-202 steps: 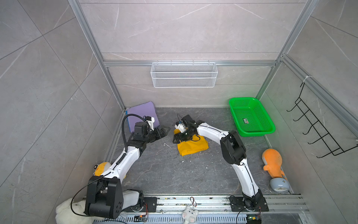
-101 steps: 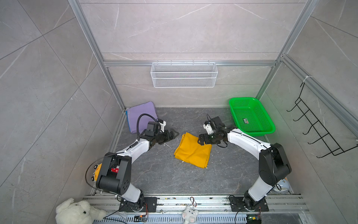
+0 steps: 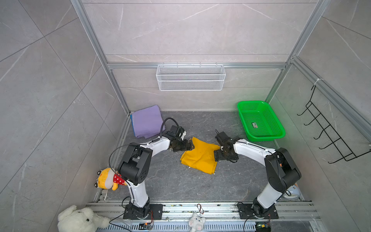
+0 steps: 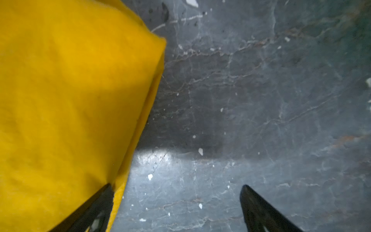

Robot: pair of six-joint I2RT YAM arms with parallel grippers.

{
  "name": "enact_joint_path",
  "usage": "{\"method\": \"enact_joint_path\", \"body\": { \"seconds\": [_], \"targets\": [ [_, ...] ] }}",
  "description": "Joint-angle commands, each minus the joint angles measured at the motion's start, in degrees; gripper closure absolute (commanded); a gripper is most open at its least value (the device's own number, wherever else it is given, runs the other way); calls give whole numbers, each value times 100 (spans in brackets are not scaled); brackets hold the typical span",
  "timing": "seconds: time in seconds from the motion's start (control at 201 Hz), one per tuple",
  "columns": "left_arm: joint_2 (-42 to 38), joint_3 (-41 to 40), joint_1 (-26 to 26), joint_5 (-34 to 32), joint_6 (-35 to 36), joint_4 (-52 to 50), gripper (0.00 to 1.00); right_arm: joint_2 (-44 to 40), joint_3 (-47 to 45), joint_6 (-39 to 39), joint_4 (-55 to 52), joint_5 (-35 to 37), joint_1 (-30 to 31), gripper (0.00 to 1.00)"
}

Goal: Fold and stack t-shirts
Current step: Rotate the T-shirt at the center of the table, then pick up the T-shirt from the center of the table.

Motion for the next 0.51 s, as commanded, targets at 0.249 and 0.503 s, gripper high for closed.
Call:
{"method": "enact_joint_path", "body": {
  "seconds": [0.249, 0.503],
  "targets": [
    [496, 654, -545, -423, 566, -984, 0, 533, -59, 261, 563, -423, 184, 1],
    [582, 373, -873, -316, 132, -745, 0, 921, -102, 456, 1084, -804, 292, 1]
  ]
}}
